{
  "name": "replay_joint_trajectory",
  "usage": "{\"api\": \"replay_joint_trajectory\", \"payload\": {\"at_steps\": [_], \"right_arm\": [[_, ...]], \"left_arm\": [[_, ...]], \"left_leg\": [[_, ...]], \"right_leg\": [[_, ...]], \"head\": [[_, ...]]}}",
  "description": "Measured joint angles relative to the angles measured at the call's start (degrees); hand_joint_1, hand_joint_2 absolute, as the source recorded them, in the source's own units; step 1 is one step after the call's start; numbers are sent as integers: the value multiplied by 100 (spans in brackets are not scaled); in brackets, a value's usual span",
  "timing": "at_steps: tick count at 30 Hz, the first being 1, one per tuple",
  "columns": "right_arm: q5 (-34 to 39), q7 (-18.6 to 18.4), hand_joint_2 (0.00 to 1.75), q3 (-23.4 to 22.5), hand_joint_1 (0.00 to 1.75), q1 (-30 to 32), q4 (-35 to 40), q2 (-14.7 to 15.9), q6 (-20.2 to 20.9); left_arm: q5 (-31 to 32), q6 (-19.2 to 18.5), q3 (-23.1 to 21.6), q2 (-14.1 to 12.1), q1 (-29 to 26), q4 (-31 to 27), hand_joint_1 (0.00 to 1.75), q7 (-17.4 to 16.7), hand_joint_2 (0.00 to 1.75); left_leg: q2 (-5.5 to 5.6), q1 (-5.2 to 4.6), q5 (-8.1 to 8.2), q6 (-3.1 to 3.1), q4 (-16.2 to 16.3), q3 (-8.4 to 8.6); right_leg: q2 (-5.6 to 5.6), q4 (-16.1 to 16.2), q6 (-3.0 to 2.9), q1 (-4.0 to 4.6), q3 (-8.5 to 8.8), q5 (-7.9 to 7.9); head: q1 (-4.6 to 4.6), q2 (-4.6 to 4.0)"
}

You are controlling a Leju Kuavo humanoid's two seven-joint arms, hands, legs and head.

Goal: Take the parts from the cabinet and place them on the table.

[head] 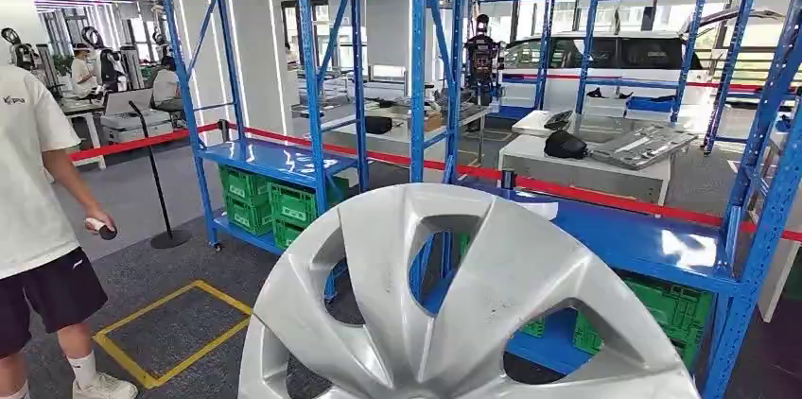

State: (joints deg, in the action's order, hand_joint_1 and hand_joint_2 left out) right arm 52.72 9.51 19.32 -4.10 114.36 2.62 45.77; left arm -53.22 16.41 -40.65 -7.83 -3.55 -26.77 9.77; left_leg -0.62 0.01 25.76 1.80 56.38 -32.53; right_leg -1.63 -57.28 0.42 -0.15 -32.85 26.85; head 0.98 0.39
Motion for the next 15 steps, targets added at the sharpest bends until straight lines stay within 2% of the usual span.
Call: {"api": "replay_joint_trajectory", "payload": {"at_steps": [1, 2, 4, 5, 6, 7, 8, 9, 10, 11, 12, 14, 15], "right_arm": [[0, 2, 175, 0, 175, 1, 0, 4, 0], [0, 7, 175, 0, 175, -3, 0, 7, 2], [-7, 7, 175, 0, 175, 13, -2, 18, 2], [-13, 7, 175, -2, 175, 23, -4, 24, 2], [-20, 7, 175, -2, 175, 33, -4, 28, 2], [-26, 7, 175, -2, 175, 32, -4, 31, 2], [-31, 7, 175, -2, 175, 29, -4, 31, 2], [-35, 7, 175, -2, 175, 29, -2, 31, 2], [-37, 7, 175, -2, 175, 28, -2, 31, 2], [-44, 7, 175, 0, 175, 33, -2, 28, 2], [-46, 7, 175, -2, 175, 30, 2, 31, 2], [-55, 9, 175, -2, 175, 30, 2, 28, 2], [-63, 9, 175, -2, 175, 29, 4, 28, 2]], "left_arm": [[6, 0, 2, 11, -3, 0, 0, 0, 175], [13, 0, 9, 13, -1, 0, 0, 0, 175], [35, 0, 31, 22, -2, 0, 0, 0, 175], [42, 0, 46, 26, -4, 4, 0, 0, 175], [42, 0, 50, 29, -8, 7, 0, 0, 175], [44, 0, 57, 33, -10, 7, 0, 0, 175], [48, 0, 63, 42, -9, 4, 0, 0, 175], [50, 0, 74, 53, -9, 4, 0, 0, 175], [57, 0, 81, 57, -10, 4, 0, -2, 175], [77, 0, 96, 55, -11, 4, 0, -9, 175], [105, 2, 105, 53, -28, 2, 0, -11, 175], [129, 2, 129, 59, -66, 2, 0, -24, 175], [157, 9, 149, 51, -75, 2, 0, -44, 175]], "left_leg": [[14, -3, -18, 13, -27, 12], [36, 4, -38, 46, -26, 4], [88, 0, -40, 51, -23, -8], [115, -1, -40, 50, -19, -12], [152, 1, -40, 50, -17, -9], [182, 4, -38, 46, -15, -4], [217, 7, -36, 43, -11, 0], [267, 11, -26, 26, 9, 8], [290, 11, -13, 3, 30, -2], [321, -38, 14, -46, 72, -30], [330, -29, 2, -67, 69, -46], [338, -8, -6, -110, 60, -53], [325, 0, 23, -140, 85, -66]], "right_leg": [[44, -112, 6, -17, -54, 72], [90, -466, -25, -25, -207, 269], [116, -1466, -42, -35, -669, 658], [119, -1806, -16, -34, -834, 737], [119, -1814, 27, -37, -852, 696], [119, -1579, 78, -48, -739, 572], [121, -1153, 132, -62, -535, 387], [150, -454, 188, -87, -193, 121], [219, -70, 200, -107, -5, 5], [231, 4, 99, -72, 45, 13], [212, -11, 41, -67, 35, 4], [204, -15, -17, -47, 17, -6], [189, 13, -60, -108, 28, -28]], "head": [[-11, 0], [-18, 0], [-31, 0], [-30, 0], [-33, 0], [-33, 0], [-33, 0], [-33, 0], [-37, 0], [-42, 0], [-37, 0], [-24, 0], [-26, 0]]}}
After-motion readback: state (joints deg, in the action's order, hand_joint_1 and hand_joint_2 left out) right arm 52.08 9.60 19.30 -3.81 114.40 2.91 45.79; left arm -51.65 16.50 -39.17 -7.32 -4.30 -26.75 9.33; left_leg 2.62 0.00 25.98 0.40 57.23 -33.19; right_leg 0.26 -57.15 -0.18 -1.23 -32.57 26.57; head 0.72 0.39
